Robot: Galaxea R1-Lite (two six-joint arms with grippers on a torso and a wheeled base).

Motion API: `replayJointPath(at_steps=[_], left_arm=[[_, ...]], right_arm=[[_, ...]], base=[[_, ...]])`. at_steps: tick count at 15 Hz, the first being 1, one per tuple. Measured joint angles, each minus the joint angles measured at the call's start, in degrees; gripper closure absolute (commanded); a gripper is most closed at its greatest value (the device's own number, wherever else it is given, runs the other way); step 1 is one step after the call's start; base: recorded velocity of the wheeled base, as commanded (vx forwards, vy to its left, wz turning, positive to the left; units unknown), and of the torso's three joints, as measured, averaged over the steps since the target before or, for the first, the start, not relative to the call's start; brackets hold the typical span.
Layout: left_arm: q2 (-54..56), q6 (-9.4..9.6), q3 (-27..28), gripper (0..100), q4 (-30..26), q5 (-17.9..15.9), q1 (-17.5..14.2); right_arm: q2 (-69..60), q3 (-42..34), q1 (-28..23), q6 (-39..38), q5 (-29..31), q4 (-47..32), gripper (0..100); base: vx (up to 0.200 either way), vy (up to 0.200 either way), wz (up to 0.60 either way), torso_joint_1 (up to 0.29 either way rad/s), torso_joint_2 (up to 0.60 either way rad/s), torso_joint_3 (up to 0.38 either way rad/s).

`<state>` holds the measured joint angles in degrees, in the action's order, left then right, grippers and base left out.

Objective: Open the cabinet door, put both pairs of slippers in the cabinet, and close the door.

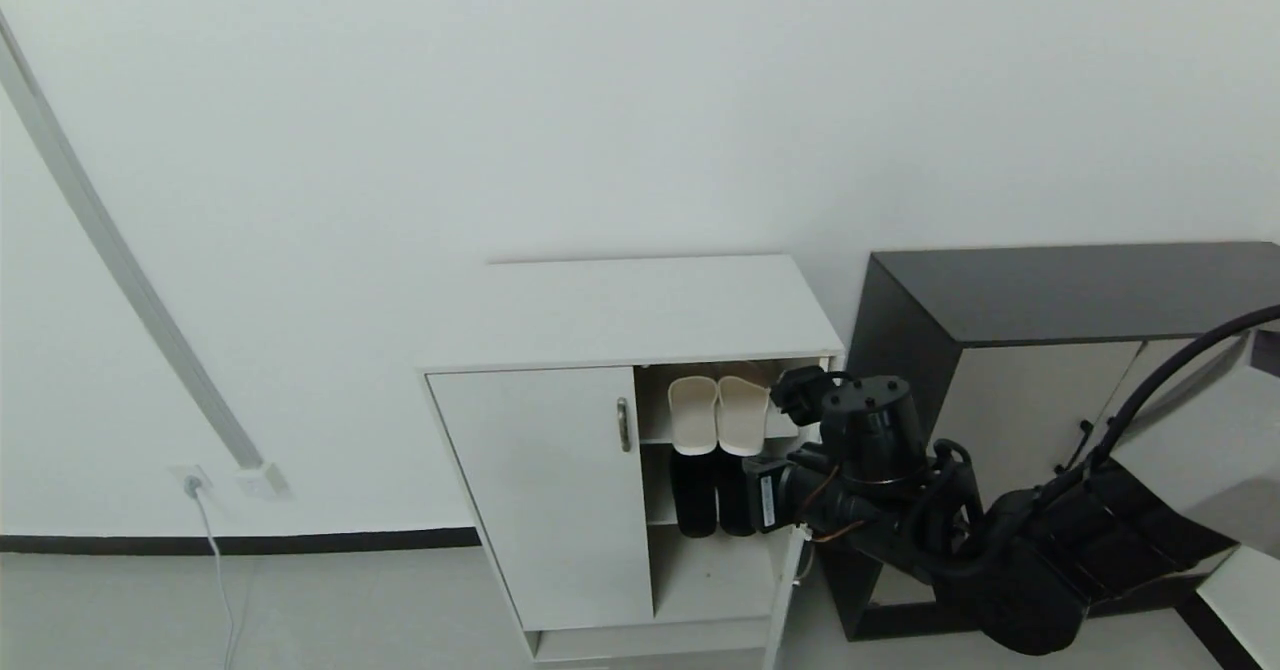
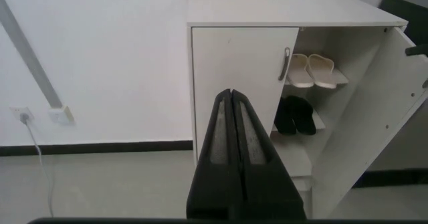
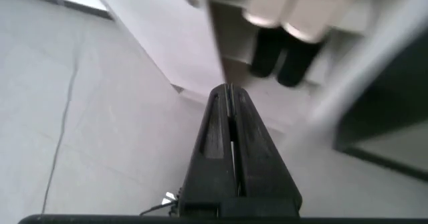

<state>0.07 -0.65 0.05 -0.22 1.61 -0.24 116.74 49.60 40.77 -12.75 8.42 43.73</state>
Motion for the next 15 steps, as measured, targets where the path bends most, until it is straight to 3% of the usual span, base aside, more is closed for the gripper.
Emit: replayJointPath(at_steps=[8, 15], left_arm=[[0.0, 0.07, 0.0, 100, 0.0, 0.0, 0.0], [0.0, 0.07, 0.0, 100, 0.0, 0.0, 0.0]], right_arm=[[-0.5, -0.9, -1.6, 2.7, 0.2, 1.5, 100], [-1.5, -3.6, -7.4, 10.2, 0.2, -0.4, 100]], base=[[0.0, 0.0, 0.0, 0.0, 0.0, 0.0], [0.0, 0.0, 0.0, 0.0, 0.0, 0.0]])
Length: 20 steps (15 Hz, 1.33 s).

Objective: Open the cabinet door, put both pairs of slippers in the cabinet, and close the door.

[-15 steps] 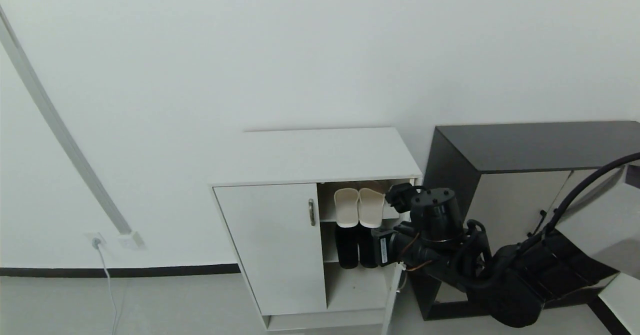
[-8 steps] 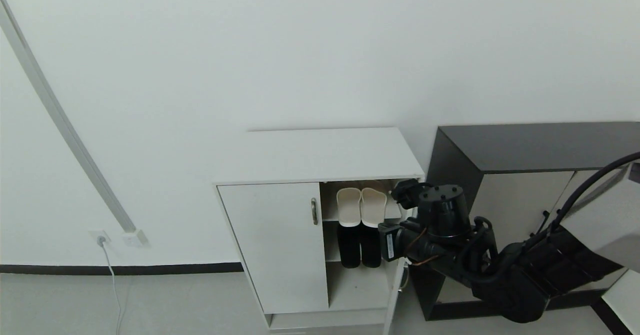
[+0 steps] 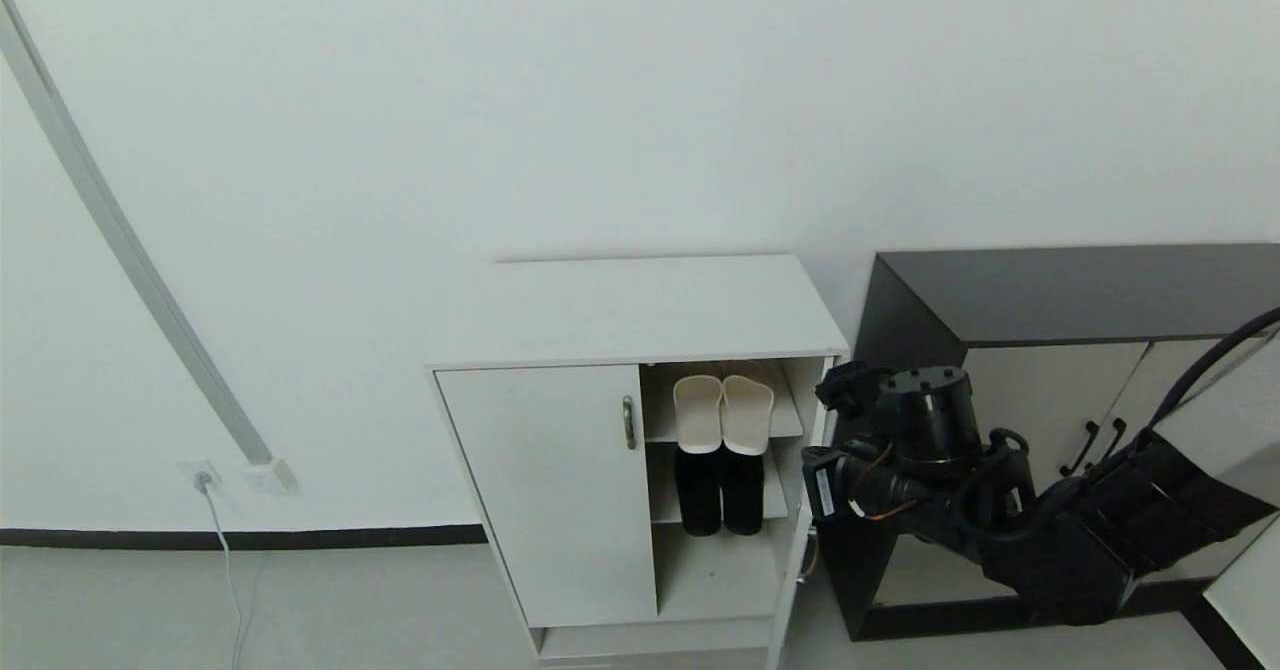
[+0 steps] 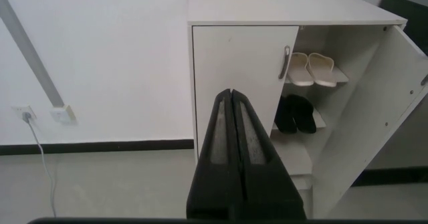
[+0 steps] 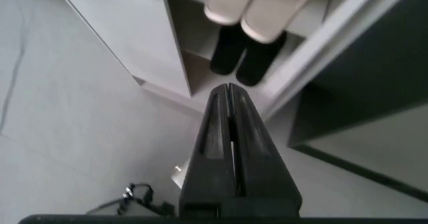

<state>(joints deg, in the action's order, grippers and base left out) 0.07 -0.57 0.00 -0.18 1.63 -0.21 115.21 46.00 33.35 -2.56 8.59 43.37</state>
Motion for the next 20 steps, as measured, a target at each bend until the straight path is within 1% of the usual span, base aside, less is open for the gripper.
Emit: replayJointPath(at_steps=[6, 13, 15, 17, 20], left_arm=[[0.0, -0.02, 0.0, 100, 0.0, 0.1, 0.0], [0.0, -0.02, 0.0, 100, 0.0, 0.1, 0.0], [0.0, -0.02, 0.0, 100, 0.0, 0.1, 0.0], [0.0, 0.0, 0.0, 100, 0.0, 0.1, 0.0], [0.0, -0.02, 0.0, 100, 0.0, 0.1, 0.0]], right_arm=[[2.2, -0.4, -1.2, 1.9, 0.0, 0.2, 100], [4.7, 0.3, -1.4, 1.7, -0.1, 0.3, 100], [5.2, 1.1, -1.3, 0.8, -0.4, 1.7, 100], [5.9, 1.7, -1.0, -2.5, -0.6, 5.4, 100], [6.5, 2.4, -0.7, -3.8, -0.6, 10.5, 100]], base=[[0.0, 0.0, 0.0, 0.0, 0.0, 0.0], [0.0, 0.0, 0.0, 0.0, 0.0, 0.0], [0.0, 0.0, 0.0, 0.0, 0.0, 0.0], [0.0, 0.0, 0.0, 0.0, 0.0, 0.0], [0.0, 0.0, 0.0, 0.0, 0.0, 0.0]])
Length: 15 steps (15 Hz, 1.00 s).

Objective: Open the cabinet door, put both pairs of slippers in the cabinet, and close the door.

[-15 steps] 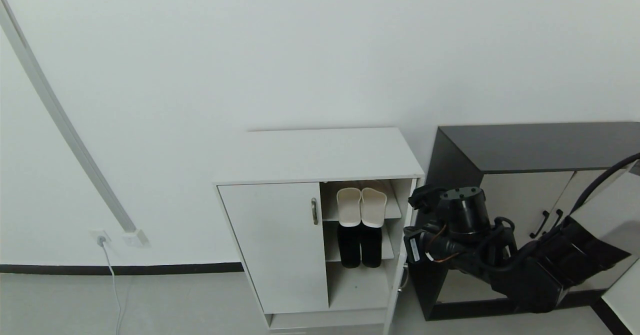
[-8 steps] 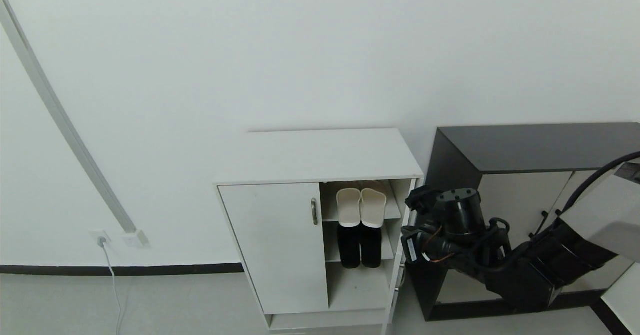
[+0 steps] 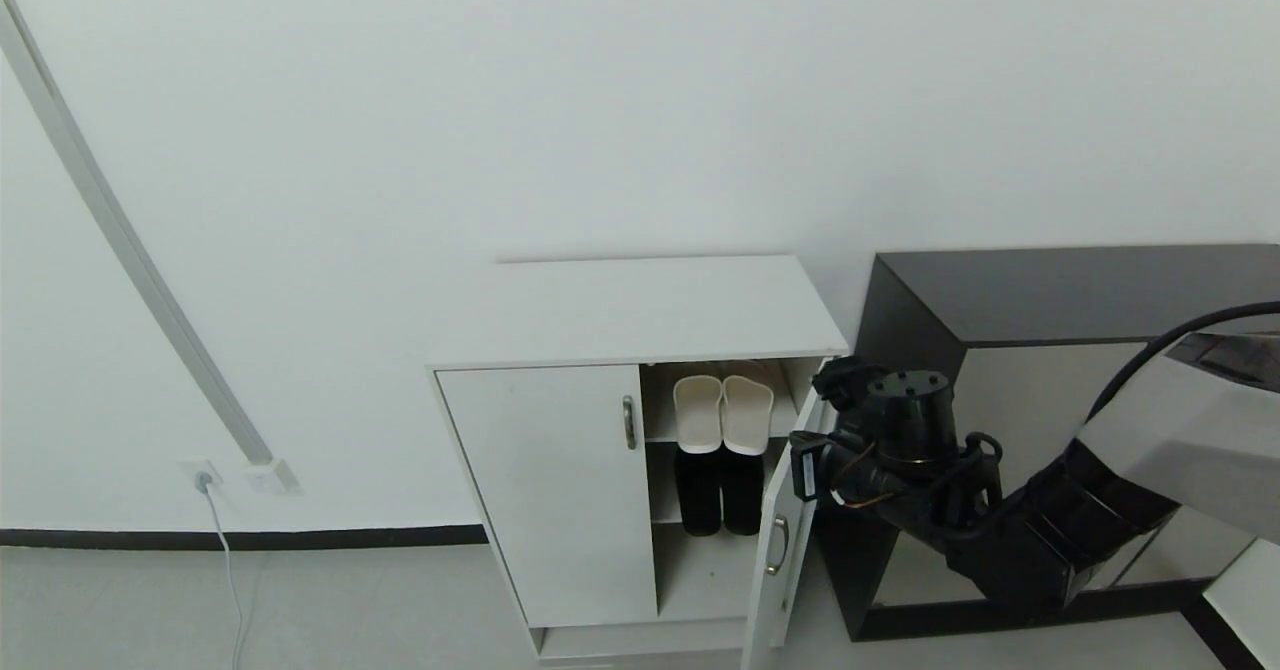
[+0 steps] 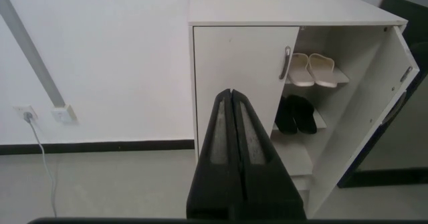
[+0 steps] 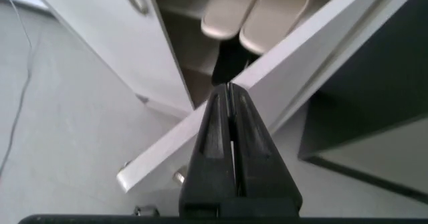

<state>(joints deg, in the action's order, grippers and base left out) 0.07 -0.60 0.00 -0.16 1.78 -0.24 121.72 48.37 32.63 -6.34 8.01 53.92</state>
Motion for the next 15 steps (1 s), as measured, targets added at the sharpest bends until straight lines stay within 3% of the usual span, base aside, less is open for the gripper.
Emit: replayJointPath(at_steps=[6, 8, 11, 15], left_arm=[[0.0, -0.09, 0.0, 100, 0.0, 0.0, 0.0], [0.0, -0.06, 0.0, 100, 0.0, 0.0, 0.0], [0.0, -0.09, 0.0, 100, 0.0, 0.0, 0.0], [0.0, -0.09, 0.0, 100, 0.0, 0.0, 0.0]], right_arm=[[-1.4, -2.2, -0.1, 0.2, -3.2, 0.8, 100], [-4.2, -3.0, -1.1, 0.7, -4.7, -4.7, 100], [-9.7, -3.2, -3.6, 4.0, -6.7, -19.2, 100], [-10.6, -2.2, -4.7, 5.7, -6.8, -20.1, 100]], base=[[0.0, 0.0, 0.0, 0.0, 0.0, 0.0], [0.0, 0.0, 0.0, 0.0, 0.0, 0.0], [0.0, 0.0, 0.0, 0.0, 0.0, 0.0], [0.0, 0.0, 0.0, 0.0, 0.0, 0.0]])
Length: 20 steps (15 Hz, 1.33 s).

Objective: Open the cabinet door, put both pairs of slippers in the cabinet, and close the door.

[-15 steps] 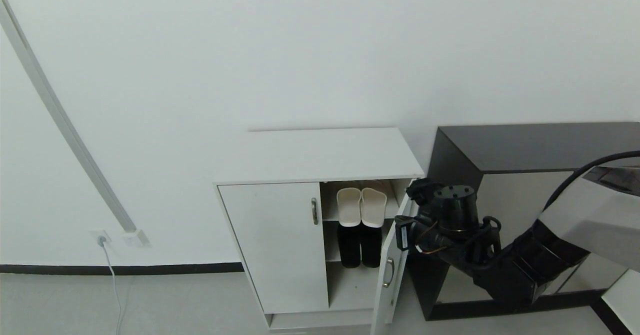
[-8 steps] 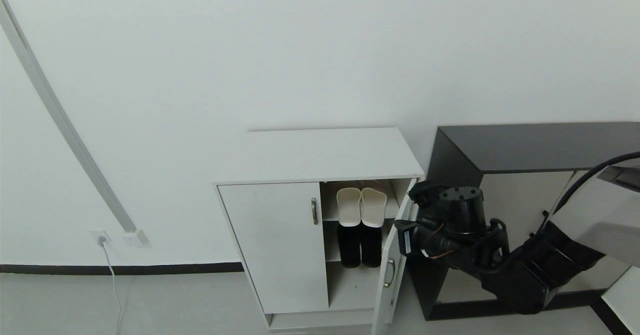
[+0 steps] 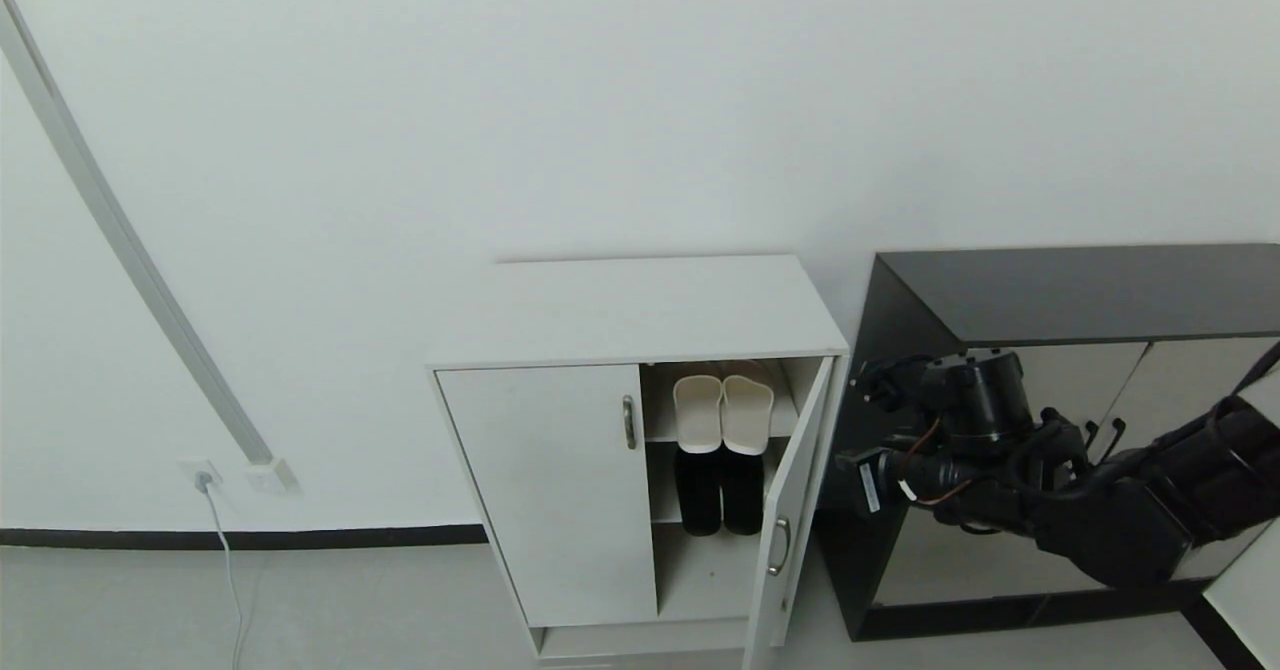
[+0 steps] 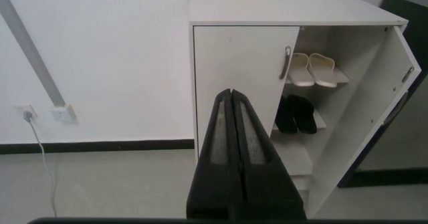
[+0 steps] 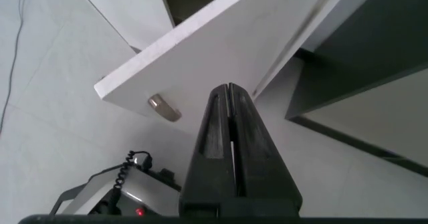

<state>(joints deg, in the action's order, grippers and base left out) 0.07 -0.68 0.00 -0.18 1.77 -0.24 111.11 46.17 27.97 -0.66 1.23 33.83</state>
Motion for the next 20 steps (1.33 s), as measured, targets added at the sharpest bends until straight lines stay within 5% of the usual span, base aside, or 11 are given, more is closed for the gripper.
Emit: replayJointPath(at_steps=[8, 13, 20], left_arm=[[0.0, 0.09, 0.0, 100, 0.0, 0.0, 0.0], [0.0, 0.09, 0.0, 100, 0.0, 0.0, 0.0], [0.0, 0.17, 0.0, 100, 0.0, 0.1, 0.0]], right_arm=[[5.2, 2.1, 3.6, -1.3, 0.3, 0.7, 100], [11.7, 3.9, 5.8, -5.4, 1.9, 16.5, 100], [14.9, 1.3, 6.8, -7.0, -0.4, 25.5, 100]], base=[[0.0, 0.0, 0.0, 0.0, 0.0, 0.0], [0.0, 0.0, 0.0, 0.0, 0.0, 0.0], [0.0, 0.0, 0.0, 0.0, 0.0, 0.0]])
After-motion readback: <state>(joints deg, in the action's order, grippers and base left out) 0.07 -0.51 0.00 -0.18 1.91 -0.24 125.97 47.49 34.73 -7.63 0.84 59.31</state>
